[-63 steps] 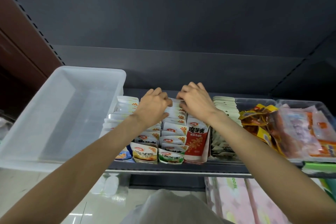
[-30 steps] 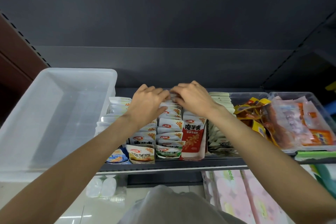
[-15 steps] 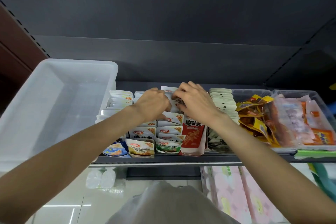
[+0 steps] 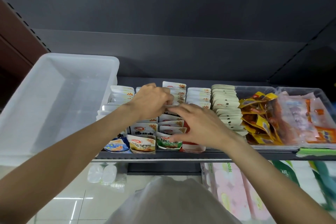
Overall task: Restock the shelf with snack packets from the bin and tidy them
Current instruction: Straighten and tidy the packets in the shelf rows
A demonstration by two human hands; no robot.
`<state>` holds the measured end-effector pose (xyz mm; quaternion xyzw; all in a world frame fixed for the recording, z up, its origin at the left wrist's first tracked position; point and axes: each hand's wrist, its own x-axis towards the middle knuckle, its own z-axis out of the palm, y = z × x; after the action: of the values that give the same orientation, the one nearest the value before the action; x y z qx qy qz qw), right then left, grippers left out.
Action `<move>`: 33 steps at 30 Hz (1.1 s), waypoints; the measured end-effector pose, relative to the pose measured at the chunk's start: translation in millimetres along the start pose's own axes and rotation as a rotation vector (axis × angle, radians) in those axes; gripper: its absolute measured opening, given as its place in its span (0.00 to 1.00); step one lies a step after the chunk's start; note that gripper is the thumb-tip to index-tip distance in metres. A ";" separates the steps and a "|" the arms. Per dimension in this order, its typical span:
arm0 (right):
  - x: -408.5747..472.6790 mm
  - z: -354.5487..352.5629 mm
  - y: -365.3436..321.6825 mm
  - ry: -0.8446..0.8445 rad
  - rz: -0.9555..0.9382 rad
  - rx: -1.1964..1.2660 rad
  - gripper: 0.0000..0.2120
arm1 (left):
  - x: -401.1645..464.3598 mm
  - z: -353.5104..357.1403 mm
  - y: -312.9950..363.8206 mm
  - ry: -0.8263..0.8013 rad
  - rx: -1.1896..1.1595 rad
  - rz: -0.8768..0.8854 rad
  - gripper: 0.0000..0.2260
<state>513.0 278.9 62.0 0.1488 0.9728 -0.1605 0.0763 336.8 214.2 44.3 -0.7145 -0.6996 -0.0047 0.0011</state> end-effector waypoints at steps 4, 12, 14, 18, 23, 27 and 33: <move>1.7 9.9 -6.2 -0.112 0.028 -0.039 0.48 | -1.3 1.4 2.5 0.040 0.006 -0.003 0.04; 13.1 40.6 -17.0 0.055 0.039 -0.200 0.26 | -8.1 5.6 -6.6 0.101 -0.098 0.062 0.03; 10.3 52.3 -19.6 0.159 0.029 -0.267 0.26 | -7.1 8.7 -5.1 0.059 -0.110 0.046 0.04; 5.9 67.8 -26.5 0.395 0.048 -0.347 0.21 | -8.6 8.8 -6.9 0.063 -0.127 0.042 0.05; 11.8 74.6 -16.1 0.442 0.118 -0.241 0.28 | -9.3 10.5 -13.9 0.072 -0.272 -0.012 0.11; 3.1 66.1 -13.5 0.504 0.206 -0.097 0.35 | -9.8 10.8 -16.2 0.275 -0.364 -0.116 0.18; 7.9 77.6 -21.9 0.586 0.468 0.081 0.24 | 27.3 4.7 -15.7 -0.091 -0.549 -0.199 0.29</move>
<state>506.5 235.2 -5.9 0.4094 0.8859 -0.1279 -0.1766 321.6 241.8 39.8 -0.6157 -0.7380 -0.1616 -0.2239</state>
